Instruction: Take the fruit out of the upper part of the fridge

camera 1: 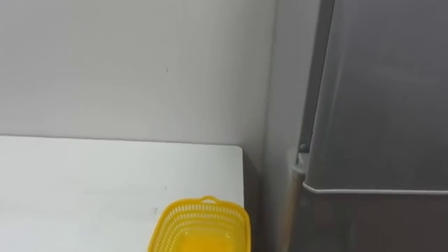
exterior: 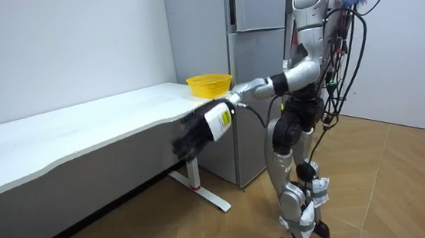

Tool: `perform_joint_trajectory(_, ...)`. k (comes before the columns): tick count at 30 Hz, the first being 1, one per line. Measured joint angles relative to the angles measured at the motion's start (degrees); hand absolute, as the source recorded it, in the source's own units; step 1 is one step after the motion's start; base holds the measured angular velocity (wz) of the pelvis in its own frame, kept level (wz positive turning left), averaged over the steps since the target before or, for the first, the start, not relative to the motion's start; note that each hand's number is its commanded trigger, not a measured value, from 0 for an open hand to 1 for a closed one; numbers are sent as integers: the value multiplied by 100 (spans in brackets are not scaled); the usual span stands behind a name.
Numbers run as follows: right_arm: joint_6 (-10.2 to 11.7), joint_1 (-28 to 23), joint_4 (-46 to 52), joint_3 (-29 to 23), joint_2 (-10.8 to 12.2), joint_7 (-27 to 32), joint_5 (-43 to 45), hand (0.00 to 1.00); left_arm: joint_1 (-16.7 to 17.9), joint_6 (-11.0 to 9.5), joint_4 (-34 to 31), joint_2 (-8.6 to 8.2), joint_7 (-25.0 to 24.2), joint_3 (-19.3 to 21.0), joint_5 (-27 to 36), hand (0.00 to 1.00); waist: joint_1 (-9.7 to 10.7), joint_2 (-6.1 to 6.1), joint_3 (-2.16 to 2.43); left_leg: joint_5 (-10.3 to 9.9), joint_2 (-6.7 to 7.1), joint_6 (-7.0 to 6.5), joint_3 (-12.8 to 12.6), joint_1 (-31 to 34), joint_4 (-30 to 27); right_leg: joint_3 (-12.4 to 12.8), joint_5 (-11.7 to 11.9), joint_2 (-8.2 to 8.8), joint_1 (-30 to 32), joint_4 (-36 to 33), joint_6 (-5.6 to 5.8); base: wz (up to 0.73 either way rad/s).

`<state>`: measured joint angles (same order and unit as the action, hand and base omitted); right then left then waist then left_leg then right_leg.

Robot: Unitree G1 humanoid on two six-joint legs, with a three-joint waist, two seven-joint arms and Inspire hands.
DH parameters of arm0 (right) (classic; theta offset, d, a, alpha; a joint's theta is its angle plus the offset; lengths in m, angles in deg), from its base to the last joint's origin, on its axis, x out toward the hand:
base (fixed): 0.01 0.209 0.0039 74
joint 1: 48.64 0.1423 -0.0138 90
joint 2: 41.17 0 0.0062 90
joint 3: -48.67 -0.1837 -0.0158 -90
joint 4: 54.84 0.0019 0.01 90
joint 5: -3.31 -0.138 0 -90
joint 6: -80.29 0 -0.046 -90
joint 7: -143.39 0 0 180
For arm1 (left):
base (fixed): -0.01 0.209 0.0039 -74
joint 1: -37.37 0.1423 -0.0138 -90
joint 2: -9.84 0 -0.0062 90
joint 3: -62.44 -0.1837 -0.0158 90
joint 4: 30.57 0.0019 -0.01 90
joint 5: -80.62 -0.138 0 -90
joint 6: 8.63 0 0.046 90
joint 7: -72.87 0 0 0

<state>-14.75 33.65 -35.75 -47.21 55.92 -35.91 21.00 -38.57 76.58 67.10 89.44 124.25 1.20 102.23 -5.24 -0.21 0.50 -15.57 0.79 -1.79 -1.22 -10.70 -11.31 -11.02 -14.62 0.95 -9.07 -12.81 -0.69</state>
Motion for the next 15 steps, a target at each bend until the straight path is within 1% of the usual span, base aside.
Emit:
perform_joint_trajectory(2,19,-19,-17,0,-3,-1,5,0,-1,-51,-610,15,108,66,-6,0,10,-1,-2,0,4,0,3,0,-14,12,0,2,13,-2,0,0)
perform_joint_trajectory(3,19,-20,-28,0,-6,-1,3,0,0,-61,-762,25,144,63,-6,0,11,-2,-3,0,4,0,4,2,-21,21,0,4,16,6,0,0)
perform_joint_trajectory(5,21,-32,-56,0,-8,-15,-26,0,0,-81,-1358,72,188,37,-75,0,43,-2,-6,0,0,0,28,13,-39,21,-1,6,0,11,-1,0)
perform_joint_trajectory(6,22,-33,-63,-1,-7,-26,-22,0,0,-112,-1461,87,169,19,-154,0,51,-2,-7,0,0,0,34,18,-38,20,-1,7,-5,10,-1,0)
perform_joint_trajectory(7,30,-32,-73,0,-5,-49,6,0,-6,-185,-1672,96,118,16,-210,0,90,2,-7,0,2,0,39,25,-42,10,0,18,-8,9,-1,3)
perform_joint_trajectory(8,48,-31,-99,0,-5,-94,13,0,-10,-208,-1924,100,41,16,-210,0,137,-3,-10,0,0,-1,41,25,-42,-2,0,41,-7,5,-1,4)
perform_joint_trajectory(9,55,-30,-118,0,-5,-110,13,0,-11,-226,-2034,108,-1,15,-202,0,173,-3,-10,0,-2,-1,50,26,-45,-9,0,42,-9,5,-1,5)
perform_joint_trajectory(10,70,-35,-163,6,-3,-136,11,0,-42,-259,-2195,138,-101,-5,-200,0,216,-23,-23,1,-4,-2,75,32,-42,-14,0,42,-6,5,-1,6)
perform_joint_trajectory(12,59,-40,-240,13,7,-190,12,0,-124,-287,-2392,176,-296,-83,-179,0,265,-25,-27,1,-2,-3,115,62,-34,-18,1,38,15,6,1,7)
perform_joint_trajectory(13,48,-44,-251,21,19,-269,20,0,-126,-287,-2653,175,-431,-201,-86,0,310,-15,-20,1,0,-3,134,105,-28,-17,1,33,45,5,1,0)
perform_joint_trajectory(14,47,-47,-253,19,25,-329,23,0,-129,-289,-2900,175,-616,-305,32,0,342,-48,-35,6,1,-5,133,124,-37,-9,11,7,84,4,-3,0)
perform_joint_trajectory(15,48,-51,-250,15,28,-346,32,0,-142,-288,-3009,175,-727,-365,73,0,370,-34,-28,13,7,-6,138,126,-40,-13,19,-1,86,14,-5,-3)
